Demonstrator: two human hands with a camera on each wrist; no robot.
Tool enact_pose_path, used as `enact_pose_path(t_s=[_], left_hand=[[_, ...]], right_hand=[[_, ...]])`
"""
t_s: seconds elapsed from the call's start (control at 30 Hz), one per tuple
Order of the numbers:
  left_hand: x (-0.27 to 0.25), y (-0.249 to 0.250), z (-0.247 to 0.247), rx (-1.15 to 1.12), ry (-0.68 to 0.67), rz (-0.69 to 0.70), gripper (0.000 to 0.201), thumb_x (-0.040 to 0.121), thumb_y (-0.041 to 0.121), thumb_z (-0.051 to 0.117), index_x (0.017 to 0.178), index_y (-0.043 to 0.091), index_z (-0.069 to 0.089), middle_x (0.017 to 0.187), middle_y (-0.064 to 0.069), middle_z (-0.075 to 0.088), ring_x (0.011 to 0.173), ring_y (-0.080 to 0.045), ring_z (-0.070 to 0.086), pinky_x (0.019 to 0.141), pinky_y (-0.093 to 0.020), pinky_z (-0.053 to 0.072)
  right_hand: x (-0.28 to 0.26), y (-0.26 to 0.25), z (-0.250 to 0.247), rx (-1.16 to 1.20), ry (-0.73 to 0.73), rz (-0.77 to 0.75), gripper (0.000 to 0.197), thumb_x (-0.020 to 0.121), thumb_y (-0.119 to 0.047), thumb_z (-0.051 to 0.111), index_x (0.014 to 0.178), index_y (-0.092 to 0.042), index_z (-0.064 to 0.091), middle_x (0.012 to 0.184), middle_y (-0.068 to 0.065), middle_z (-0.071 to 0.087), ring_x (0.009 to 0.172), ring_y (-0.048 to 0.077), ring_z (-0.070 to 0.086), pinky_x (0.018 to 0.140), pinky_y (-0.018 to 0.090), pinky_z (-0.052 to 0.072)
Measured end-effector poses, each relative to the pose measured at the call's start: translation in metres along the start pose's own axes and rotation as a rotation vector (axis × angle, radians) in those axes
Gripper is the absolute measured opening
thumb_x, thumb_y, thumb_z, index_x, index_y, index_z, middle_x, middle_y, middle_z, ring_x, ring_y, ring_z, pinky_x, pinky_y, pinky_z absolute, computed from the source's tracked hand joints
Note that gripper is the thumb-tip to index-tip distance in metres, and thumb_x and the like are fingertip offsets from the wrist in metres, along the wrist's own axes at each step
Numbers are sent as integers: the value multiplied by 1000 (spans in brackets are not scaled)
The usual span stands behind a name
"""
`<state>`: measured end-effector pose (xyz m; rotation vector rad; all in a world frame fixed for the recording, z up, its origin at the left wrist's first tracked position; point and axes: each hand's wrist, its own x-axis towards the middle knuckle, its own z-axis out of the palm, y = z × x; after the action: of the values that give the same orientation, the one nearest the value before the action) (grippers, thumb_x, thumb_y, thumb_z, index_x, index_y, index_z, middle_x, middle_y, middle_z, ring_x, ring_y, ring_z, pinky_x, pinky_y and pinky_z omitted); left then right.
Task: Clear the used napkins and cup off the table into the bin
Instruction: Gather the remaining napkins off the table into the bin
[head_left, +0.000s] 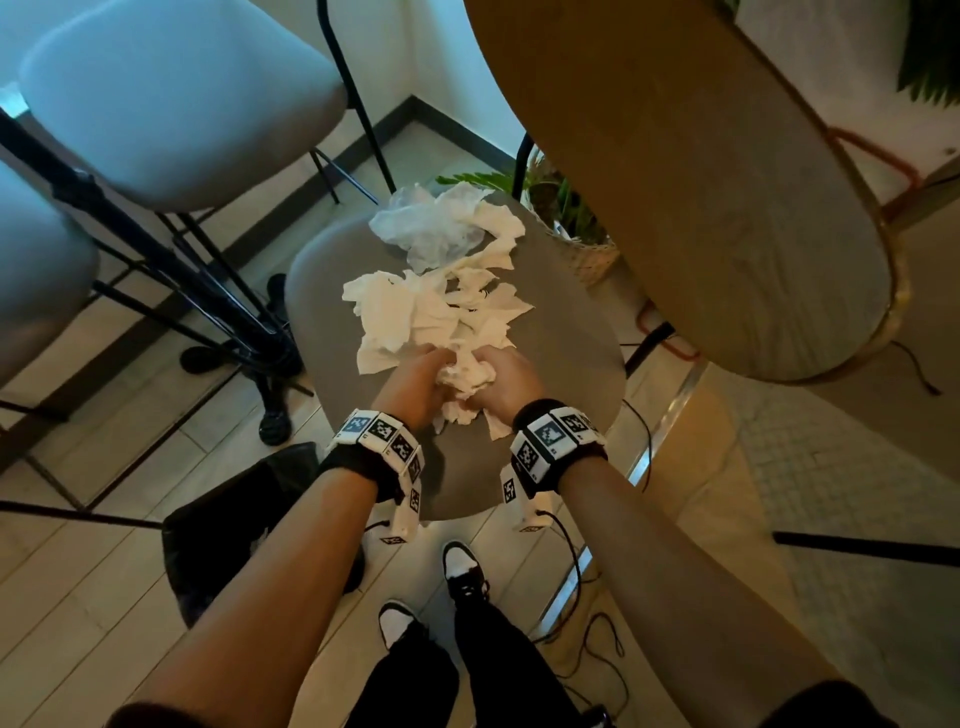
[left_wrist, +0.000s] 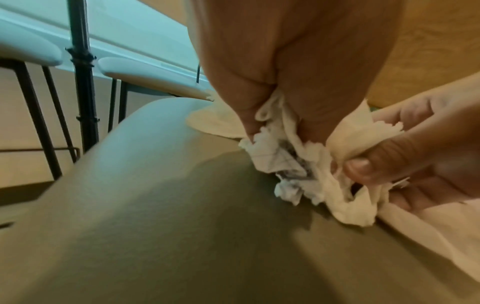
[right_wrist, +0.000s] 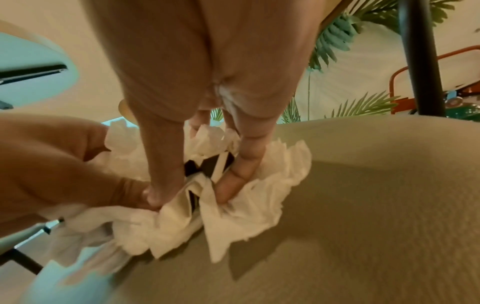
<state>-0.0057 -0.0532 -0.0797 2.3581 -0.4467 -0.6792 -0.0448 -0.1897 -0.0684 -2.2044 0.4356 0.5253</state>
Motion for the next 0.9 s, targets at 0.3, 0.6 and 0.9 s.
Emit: enact_pose_path(t_s=[0.3, 0.6, 0.9], left_hand=[[-21, 32, -15, -158, 225, 147, 27, 79, 6, 65, 105, 7, 62, 108, -13, 62, 97, -19, 52, 78, -18, 35], [-65, 68, -54, -298, 353, 260, 27, 78, 6, 66, 104, 12, 63, 103, -4, 61, 91, -10, 53, 76, -6, 38], [-178, -44, -102, -365, 585, 38, 28, 80, 13, 65, 106, 23, 59, 101, 3, 59, 85, 5, 54, 75, -3, 40]], right_hand=[[-36, -18, -37, 182, 119, -173, 46, 67, -13, 80, 110, -14, 64, 99, 0, 53, 93, 17, 53, 77, 26, 38], [-87, -58, -75, 175, 168, -320, 56, 70, -19, 80, 121, -14, 59, 113, -1, 55, 104, 10, 53, 78, -3, 37], [-96, -147, 49, 110, -109, -522, 58, 68, -15, 80, 121, -12, 58, 119, 9, 57, 108, 18, 54, 88, 17, 39]])
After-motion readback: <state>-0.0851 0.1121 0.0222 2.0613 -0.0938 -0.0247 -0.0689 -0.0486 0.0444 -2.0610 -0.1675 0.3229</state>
